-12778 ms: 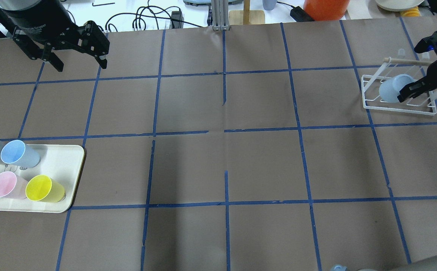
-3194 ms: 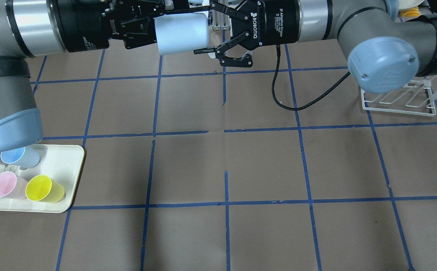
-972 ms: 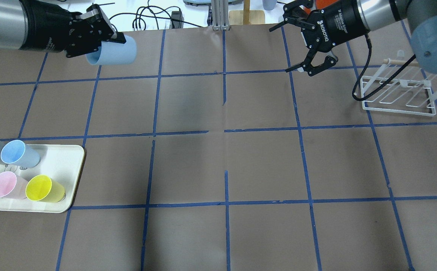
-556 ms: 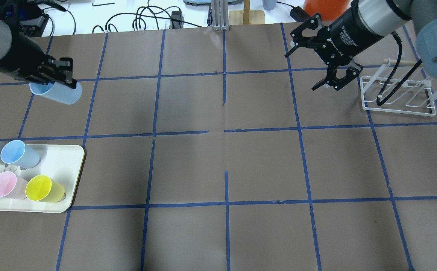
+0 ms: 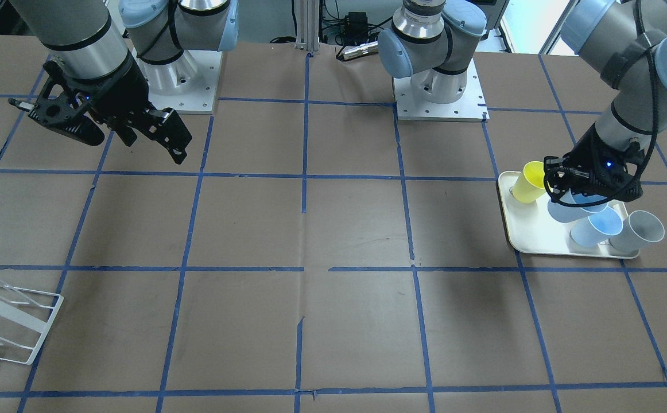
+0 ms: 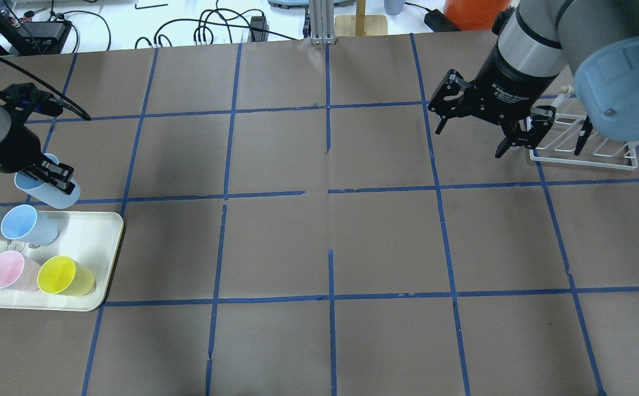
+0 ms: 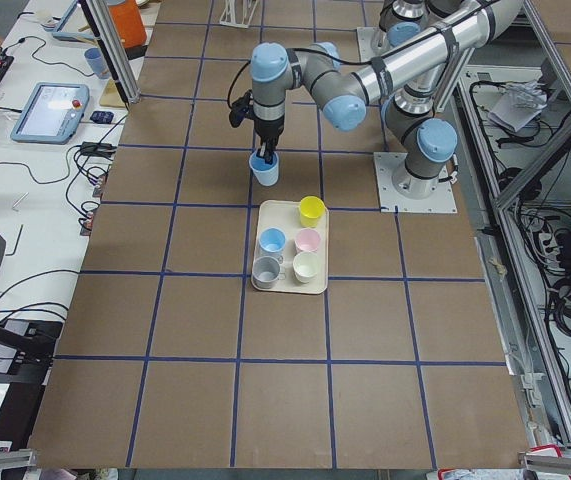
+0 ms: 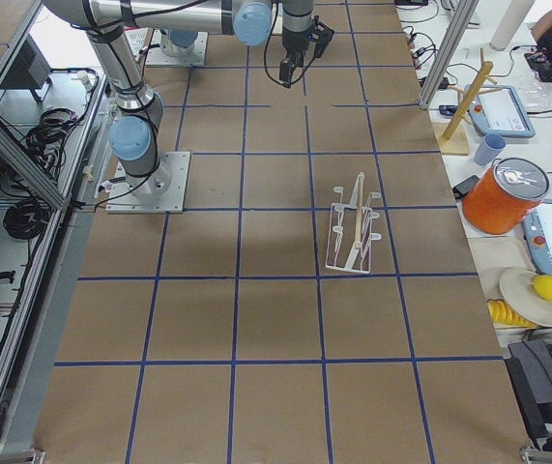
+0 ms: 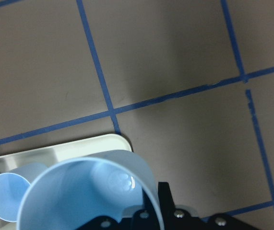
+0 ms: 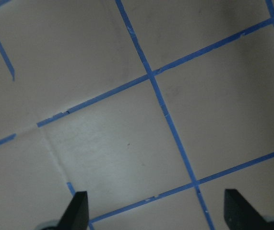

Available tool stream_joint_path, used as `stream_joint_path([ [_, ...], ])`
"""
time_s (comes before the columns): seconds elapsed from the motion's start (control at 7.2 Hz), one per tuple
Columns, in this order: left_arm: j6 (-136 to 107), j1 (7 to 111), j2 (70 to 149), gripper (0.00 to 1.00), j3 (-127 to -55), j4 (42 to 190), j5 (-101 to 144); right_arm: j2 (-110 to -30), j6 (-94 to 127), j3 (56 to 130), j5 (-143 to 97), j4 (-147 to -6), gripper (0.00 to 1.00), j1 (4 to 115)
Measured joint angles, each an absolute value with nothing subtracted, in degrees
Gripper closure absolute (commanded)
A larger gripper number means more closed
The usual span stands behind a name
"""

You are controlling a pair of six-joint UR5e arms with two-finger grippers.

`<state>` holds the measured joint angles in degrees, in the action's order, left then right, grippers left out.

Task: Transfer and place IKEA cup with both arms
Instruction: 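Carry the mug to the white tray with the left gripper while the right arm returns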

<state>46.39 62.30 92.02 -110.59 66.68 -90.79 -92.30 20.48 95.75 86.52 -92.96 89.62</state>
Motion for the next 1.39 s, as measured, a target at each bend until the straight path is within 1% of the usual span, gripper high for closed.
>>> stream_joint_path([
  [0.14,48.9,60.5,94.5,1.0,-112.9,62.4,-90.4,-93.3,14.2,96.0,88.3,-90.7,0.0,89.6],
  [0.42,50.4,59.6,97.2,1.0,-114.6,59.1,-88.5,-94.1,6.7,96.1,89.8,-88.7,0.0,89.4],
  [0.97,51.2,58.6,100.4,1.0,-115.3,58.7,-86.7,-94.8,5.4,97.1,90.0,-88.7,0.0,89.1],
  [1.11,50.9,58.6,101.0,0.37,-115.4,58.8,-86.7,-95.4,5.3,97.1,89.8,-88.6,0.0,89.1],
  [1.25,50.5,58.7,101.5,0.08,-115.5,58.8,-86.8,-95.8,5.3,97.2,89.6,-88.6,0.0,89.2],
  [1.39,50.2,58.7,101.8,0.01,-115.6,58.8,-86.8,-96.1,5.3,97.2,89.5,-88.7,0.0,89.2],
])
